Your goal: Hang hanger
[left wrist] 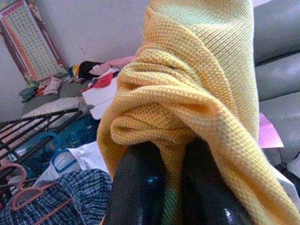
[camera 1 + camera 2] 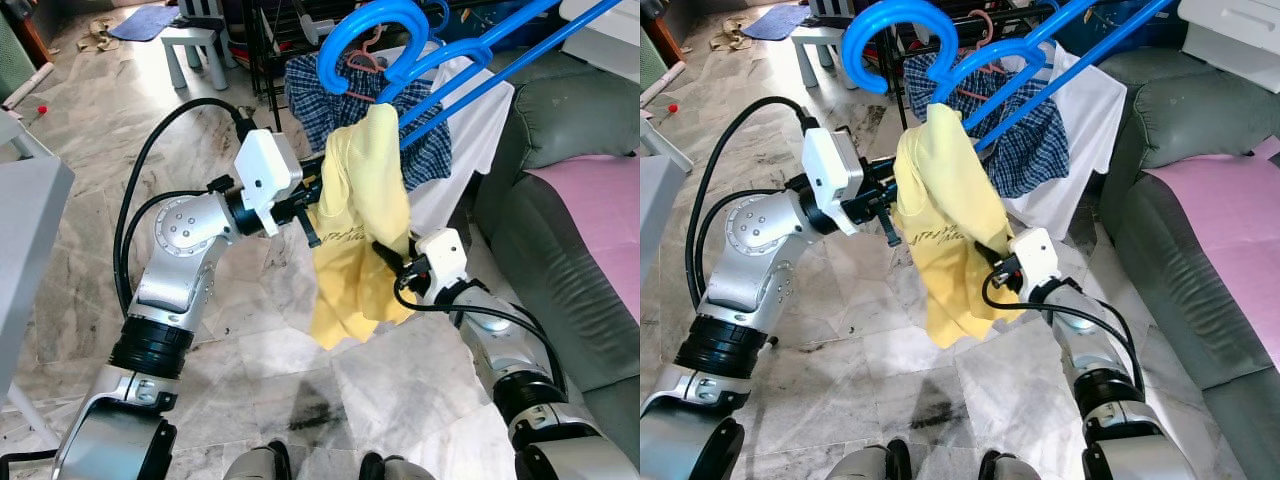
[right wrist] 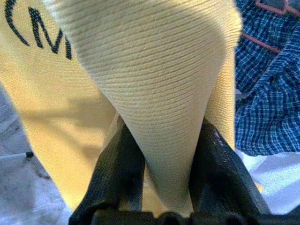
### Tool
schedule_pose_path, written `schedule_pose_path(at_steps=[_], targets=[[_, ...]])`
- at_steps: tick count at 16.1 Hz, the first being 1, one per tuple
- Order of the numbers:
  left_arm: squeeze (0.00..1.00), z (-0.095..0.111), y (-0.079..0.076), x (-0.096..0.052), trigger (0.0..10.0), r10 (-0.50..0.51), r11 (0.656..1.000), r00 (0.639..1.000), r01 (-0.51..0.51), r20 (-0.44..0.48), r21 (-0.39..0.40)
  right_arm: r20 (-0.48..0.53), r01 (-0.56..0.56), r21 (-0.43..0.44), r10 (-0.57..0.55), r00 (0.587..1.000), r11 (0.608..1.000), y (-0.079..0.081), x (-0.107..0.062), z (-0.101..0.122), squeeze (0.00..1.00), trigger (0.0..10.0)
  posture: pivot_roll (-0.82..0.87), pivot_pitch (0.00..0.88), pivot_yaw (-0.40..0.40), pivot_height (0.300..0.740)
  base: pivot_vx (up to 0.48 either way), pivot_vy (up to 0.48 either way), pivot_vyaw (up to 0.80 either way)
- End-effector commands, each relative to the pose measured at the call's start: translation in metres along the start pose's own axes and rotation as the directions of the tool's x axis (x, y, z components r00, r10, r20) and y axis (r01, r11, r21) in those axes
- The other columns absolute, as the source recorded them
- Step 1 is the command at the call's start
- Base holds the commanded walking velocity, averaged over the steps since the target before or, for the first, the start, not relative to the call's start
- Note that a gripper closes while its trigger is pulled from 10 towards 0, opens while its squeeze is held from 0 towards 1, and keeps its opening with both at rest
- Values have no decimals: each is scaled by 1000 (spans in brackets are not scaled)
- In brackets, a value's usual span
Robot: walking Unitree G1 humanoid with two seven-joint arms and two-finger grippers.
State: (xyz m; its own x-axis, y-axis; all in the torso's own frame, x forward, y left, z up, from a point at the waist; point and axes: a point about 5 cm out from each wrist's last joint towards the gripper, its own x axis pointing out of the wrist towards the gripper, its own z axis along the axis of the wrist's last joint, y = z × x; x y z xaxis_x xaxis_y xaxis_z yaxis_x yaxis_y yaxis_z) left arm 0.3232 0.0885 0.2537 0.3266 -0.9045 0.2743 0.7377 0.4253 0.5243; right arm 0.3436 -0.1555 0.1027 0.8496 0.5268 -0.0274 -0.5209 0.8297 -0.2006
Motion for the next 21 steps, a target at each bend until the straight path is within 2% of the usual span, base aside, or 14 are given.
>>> schedule_pose_path(at_steps=[1,8,10,12,13,15,17,19,20,21], targets=[[0,4,4,-3,0,10,999,1000,-10,5,36,11,4,-16,-4,1000,1000,-4,-3,2,0,0,9,166,27,740,0,0,0],[0,-16,1,-11,0,22,1000,998,-22,-65,3,3,-4,-85,5,1000,996,-13,-16,2,0,0,-16,161,28,740,0,0,0],[0,-23,-1,-14,0,19,1000,996,-20,-89,-6,-5,-16,-132,15,1000,991,-15,-20,3,0,0,-23,158,27,740,0,0,0],[0,-33,-5,-19,0,24,999,991,-27,-131,-25,-9,-15,-232,13,1000,973,-18,-23,8,0,0,-26,154,25,740,0,0,0],[0,-49,-12,-26,0,29,998,982,-39,-186,-47,14,25,-300,-22,1000,954,-24,-23,16,0,0,-31,147,24,740,0,0,0],[0,-58,-17,-31,0,34,997,975,-49,-221,-61,30,41,-312,-33,999,949,-27,-23,21,0,0,-35,144,24,740,0,0,0],[0,-82,-34,-46,0,23,992,949,-60,-314,-107,84,123,-308,-102,991,943,-38,-24,34,0,0,-41,138,20,740,0,0,0],[0,-90,-42,-51,0,8,989,941,-58,-338,-137,105,227,-347,-203,974,910,-53,-27,40,0,0,-44,135,17,740,0,0,0],[0,-90,-43,-51,0,7,988,941,-58,-340,-140,107,238,-348,-214,971,907,-54,-27,41,0,0,-44,133,15,740,0,0,0],[0,-93,-47,-54,0,-3,986,937,-55,-348,-156,148,329,-374,-294,944,867,-65,-30,49,0,0,-43,131,15,740,0,0,0]])
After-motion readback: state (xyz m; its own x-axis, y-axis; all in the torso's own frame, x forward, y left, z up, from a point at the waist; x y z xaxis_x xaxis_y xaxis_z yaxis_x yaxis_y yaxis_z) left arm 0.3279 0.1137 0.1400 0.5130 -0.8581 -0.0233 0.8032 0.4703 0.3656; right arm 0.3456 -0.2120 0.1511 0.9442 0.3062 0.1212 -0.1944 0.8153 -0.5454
